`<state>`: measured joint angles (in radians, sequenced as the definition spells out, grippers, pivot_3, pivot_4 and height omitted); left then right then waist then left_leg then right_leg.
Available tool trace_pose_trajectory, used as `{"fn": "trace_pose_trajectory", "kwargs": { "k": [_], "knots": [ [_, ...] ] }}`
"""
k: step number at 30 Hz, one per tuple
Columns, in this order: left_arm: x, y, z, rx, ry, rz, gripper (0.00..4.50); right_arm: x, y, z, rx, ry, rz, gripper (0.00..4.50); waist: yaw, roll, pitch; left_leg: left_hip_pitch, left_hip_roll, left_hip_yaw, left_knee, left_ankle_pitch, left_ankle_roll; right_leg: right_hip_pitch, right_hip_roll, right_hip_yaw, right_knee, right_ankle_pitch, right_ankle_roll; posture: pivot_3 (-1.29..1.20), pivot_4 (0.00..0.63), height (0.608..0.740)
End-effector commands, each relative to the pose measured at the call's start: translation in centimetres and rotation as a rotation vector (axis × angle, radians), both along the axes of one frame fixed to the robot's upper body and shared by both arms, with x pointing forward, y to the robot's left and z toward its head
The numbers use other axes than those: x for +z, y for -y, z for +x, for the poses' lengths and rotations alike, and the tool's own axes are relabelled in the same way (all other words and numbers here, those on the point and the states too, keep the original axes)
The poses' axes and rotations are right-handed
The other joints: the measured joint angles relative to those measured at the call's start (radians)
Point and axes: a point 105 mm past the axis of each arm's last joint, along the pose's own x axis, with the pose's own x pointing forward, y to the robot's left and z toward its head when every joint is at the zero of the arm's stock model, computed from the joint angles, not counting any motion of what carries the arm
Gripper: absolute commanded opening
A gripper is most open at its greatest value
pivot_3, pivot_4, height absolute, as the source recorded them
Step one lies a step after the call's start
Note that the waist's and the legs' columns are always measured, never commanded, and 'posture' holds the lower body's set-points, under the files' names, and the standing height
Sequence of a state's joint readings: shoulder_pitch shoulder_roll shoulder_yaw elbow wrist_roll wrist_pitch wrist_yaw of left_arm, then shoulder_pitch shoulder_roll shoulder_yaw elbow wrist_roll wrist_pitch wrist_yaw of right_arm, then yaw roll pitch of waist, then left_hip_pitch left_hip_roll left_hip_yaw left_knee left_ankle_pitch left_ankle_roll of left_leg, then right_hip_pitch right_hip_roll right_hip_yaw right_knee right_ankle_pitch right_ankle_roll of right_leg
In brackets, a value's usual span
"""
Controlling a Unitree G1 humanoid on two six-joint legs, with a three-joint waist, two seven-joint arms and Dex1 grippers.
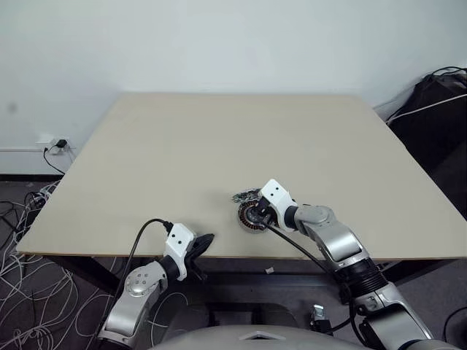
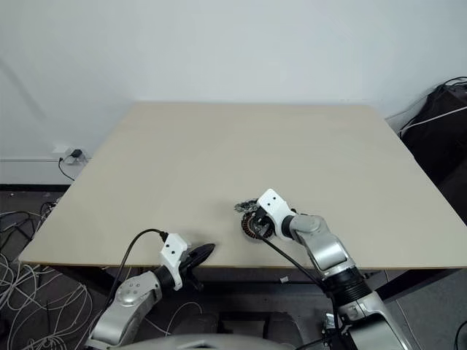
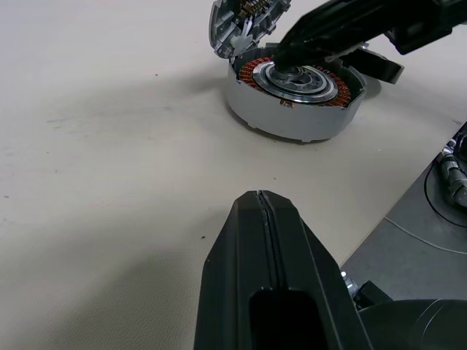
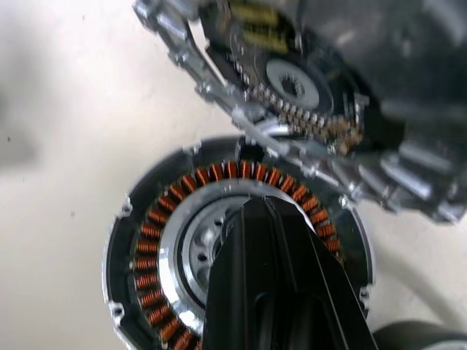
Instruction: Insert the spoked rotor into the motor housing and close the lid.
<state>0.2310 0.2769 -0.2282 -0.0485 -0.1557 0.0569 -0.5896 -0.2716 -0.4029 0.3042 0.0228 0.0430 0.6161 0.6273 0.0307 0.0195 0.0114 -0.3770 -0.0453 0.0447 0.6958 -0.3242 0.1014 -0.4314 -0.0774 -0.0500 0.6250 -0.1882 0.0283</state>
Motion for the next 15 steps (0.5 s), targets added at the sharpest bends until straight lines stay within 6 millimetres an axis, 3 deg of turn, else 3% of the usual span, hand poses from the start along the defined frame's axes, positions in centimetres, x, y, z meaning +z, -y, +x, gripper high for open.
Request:
{"fn": "trace_pose_trajectory", "kwargs": {
  "k": [1,10,15],
  "knots": [
    [1.2,0.5,0.4,-0.019,0.054,-0.009,0.0,1.1,0.2,0.1,0.004,0.036,0.012,0.01,0.0,0.0,0.0,0.0,0.0,0.0,0.0,0.0,0.0,0.0,0.0,0.0,0.0,0.0,0.0,0.0,0.0,0.74],
    [1.2,0.6,0.5,-0.021,0.054,-0.008,0.0,0.8,0.7,-1.0,0.022,0.006,-0.002,0.01,0.002,0.0,0.0,0.0,0.0,0.0,0.0,0.0,0.0,0.0,0.0,0.0,0.0,0.0,0.0,0.0,0.0,0.74],
    [1.2,0.6,0.5,-0.02,0.053,-0.008,0.0,1.8,1.1,-1.6,0.066,-0.001,-0.005,0.01,0.004,0.0,0.0,0.0,0.0,0.0,0.0,0.0,0.0,0.0,0.0,0.0,0.0,0.0,0.0,0.0,0.0,0.74]
  ]
}}
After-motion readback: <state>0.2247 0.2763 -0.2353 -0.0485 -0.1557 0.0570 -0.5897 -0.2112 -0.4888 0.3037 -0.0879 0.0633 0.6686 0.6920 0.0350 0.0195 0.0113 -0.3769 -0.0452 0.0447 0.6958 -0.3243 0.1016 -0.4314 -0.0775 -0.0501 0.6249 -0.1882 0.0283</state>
